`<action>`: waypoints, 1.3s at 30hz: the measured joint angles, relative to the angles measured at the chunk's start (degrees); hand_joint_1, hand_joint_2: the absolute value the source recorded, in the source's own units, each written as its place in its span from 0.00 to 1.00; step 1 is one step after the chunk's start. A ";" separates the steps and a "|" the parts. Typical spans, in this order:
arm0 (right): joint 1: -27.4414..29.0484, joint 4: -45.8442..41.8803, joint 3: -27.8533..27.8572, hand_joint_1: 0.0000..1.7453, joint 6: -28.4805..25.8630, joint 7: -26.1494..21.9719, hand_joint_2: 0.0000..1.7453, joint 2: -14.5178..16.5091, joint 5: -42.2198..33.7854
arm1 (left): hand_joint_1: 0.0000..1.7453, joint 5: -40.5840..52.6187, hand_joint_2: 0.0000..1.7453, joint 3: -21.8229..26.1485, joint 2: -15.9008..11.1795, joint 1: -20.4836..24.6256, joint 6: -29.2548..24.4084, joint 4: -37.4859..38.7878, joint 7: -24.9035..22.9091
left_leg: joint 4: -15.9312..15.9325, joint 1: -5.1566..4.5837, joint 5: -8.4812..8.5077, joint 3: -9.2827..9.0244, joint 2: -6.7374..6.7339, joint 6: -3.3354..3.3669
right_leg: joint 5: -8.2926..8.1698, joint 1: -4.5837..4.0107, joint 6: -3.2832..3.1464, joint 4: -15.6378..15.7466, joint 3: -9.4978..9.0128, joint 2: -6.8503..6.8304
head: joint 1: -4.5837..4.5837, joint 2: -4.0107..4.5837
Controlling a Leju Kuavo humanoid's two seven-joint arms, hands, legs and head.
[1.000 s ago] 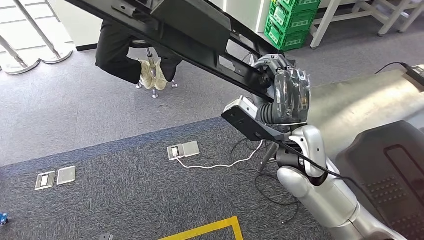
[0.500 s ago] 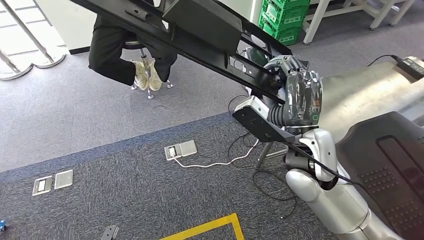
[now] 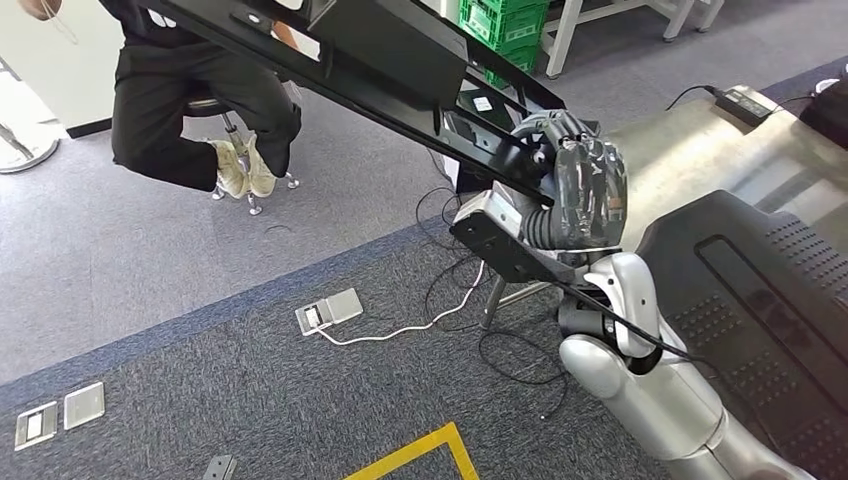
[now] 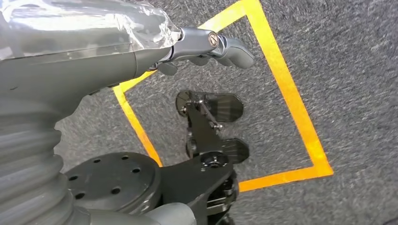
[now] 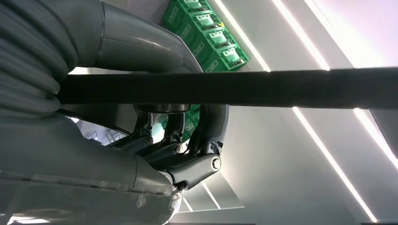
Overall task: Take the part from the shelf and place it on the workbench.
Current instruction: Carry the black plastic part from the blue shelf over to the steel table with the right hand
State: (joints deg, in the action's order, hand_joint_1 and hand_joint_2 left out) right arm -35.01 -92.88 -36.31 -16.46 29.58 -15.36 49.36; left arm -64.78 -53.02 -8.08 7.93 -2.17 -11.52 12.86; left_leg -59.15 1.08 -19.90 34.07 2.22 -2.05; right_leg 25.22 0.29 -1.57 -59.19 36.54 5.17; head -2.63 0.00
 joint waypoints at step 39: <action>-0.84 1.63 -2.10 1.00 -0.11 -0.56 1.00 0.45 -0.24 | 0.00 0.16 1.00 -0.05 -0.09 0.11 0.40 0.00 0.38 | 0.60 -0.36 1.11 0.61 -3.60 1.62 | 7.27 0.33 1.37 -15.74 6.80 -4.75 | -1.73 0.00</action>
State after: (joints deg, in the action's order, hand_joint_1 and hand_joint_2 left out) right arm -35.86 -91.25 -38.41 -16.57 29.03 -14.91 49.12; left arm -64.63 -53.07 -8.17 8.04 -1.77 -11.52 13.25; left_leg -58.55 0.72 -18.79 34.68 -1.38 -0.43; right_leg 32.50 0.62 -0.20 -74.93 43.35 0.41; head -4.37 0.00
